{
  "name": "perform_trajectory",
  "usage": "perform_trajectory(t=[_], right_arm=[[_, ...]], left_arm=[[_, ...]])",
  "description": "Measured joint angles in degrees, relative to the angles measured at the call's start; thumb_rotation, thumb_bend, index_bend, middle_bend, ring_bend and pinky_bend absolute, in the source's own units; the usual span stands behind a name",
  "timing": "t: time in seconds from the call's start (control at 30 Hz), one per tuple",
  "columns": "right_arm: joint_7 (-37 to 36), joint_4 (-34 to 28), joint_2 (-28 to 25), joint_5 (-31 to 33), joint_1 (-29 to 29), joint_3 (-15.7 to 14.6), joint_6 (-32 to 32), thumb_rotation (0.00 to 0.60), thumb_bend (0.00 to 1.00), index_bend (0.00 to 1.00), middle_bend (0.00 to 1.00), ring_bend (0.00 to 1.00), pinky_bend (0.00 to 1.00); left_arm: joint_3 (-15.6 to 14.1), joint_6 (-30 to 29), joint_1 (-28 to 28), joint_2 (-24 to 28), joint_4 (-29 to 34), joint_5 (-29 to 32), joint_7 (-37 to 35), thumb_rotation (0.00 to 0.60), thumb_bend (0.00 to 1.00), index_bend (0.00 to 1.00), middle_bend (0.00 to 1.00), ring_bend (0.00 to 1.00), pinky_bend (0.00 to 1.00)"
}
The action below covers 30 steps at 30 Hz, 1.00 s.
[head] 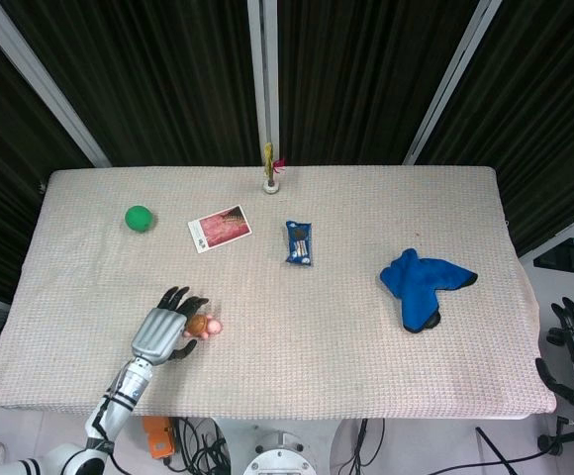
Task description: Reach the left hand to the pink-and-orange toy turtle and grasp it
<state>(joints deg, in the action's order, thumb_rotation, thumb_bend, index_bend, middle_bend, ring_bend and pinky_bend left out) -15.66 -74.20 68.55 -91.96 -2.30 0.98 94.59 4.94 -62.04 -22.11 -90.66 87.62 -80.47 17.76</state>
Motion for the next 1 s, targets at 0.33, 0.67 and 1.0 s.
perform_trajectory(t=[0.33,0.67,1.0], right_arm=[[-0.2,0.67,0.37,0.56,0.15,0.14,-0.66,0.6,0.26,0.0,0.0,0.0,0.0],[0.07,0.79,0.48,1.17,0.55,0.34,-1.87,0.6,0.26,0.0,0.0,0.0,0.0],[0.92,0.26,0.54,1.23,0.75,0.43,-2.09,0.6,0.26,0.0,0.0,0.0,0.0]], left_arm=[[-0.88,-0.85,-1.46,-2.75,-4.31,-1.83,-3.41,0.6,0.34,0.28,0.3,0.0,0.0],[-0.68,-1.63,-2.51,-5.43,-9.84,-1.65,-4.76,0.6,0.35,0.42,0.5,0.1,0.01],[-0.81,-5.19,-2.31,-9.53,-18.04,-2.75,-7.76,0.6,0.36,0.77,0.83,0.42,0.13]])
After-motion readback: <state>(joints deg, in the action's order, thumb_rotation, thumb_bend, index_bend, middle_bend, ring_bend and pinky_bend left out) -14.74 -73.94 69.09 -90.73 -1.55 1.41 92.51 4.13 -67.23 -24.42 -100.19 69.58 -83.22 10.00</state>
